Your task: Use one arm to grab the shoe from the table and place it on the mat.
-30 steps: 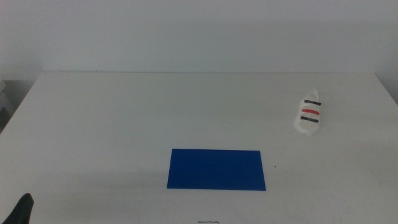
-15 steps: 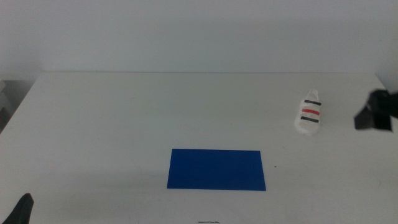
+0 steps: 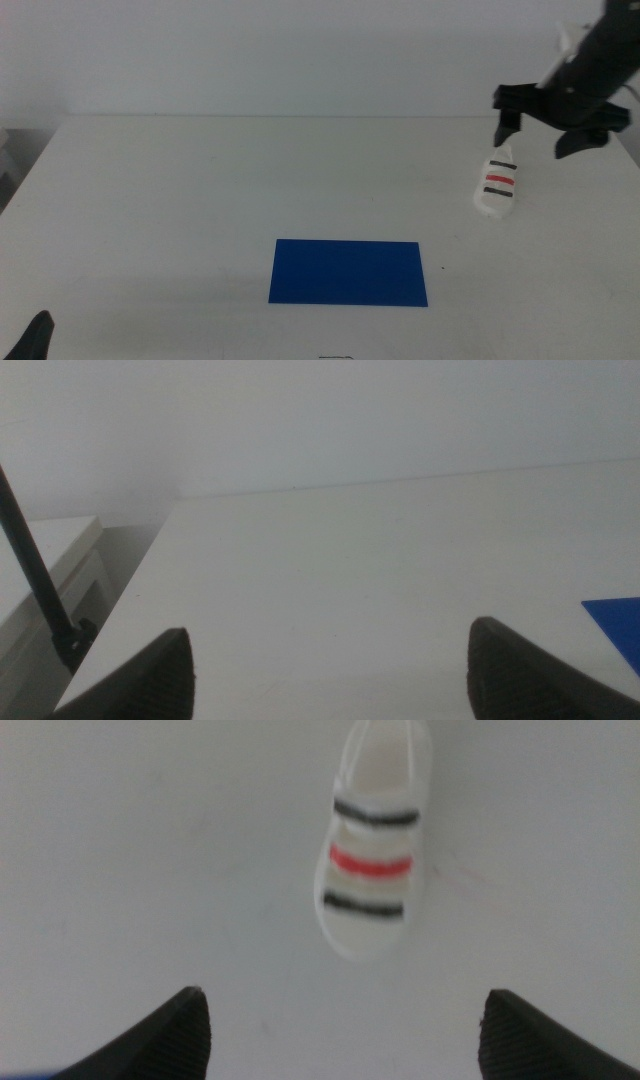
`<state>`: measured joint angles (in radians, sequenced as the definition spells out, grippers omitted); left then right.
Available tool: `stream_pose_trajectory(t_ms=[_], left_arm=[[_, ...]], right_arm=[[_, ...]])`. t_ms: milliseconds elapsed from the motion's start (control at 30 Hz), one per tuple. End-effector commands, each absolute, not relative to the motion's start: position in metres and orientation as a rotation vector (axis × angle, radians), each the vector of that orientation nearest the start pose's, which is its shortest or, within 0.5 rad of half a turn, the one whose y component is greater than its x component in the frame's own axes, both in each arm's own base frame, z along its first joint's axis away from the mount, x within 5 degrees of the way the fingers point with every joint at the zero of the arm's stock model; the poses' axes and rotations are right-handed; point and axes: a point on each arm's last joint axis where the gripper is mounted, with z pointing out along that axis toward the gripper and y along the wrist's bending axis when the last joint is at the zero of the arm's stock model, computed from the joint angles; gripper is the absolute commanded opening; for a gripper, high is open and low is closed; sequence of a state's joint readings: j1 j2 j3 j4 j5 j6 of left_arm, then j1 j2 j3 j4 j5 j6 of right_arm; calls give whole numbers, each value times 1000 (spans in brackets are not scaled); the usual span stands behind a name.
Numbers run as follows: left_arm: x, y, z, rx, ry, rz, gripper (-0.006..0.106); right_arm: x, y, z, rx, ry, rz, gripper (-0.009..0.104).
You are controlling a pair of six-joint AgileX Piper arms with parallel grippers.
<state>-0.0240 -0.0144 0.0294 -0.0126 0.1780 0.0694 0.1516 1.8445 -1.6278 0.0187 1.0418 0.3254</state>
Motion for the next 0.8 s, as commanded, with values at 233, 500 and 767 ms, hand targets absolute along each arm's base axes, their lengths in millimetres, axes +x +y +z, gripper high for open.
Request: stream_pose_trajectory(t_ms=[233, 500, 767], left_arm=[[55, -2, 198, 49, 1571, 4, 94], [55, -2, 198, 49, 1571, 4, 94], [55, -2, 198, 49, 1571, 4, 94]], right_arm=[[463, 64, 272, 308, 2721, 21, 94], [489, 67, 234, 327, 2767, -1, 89], [491, 59, 221, 368, 2817, -9, 59]])
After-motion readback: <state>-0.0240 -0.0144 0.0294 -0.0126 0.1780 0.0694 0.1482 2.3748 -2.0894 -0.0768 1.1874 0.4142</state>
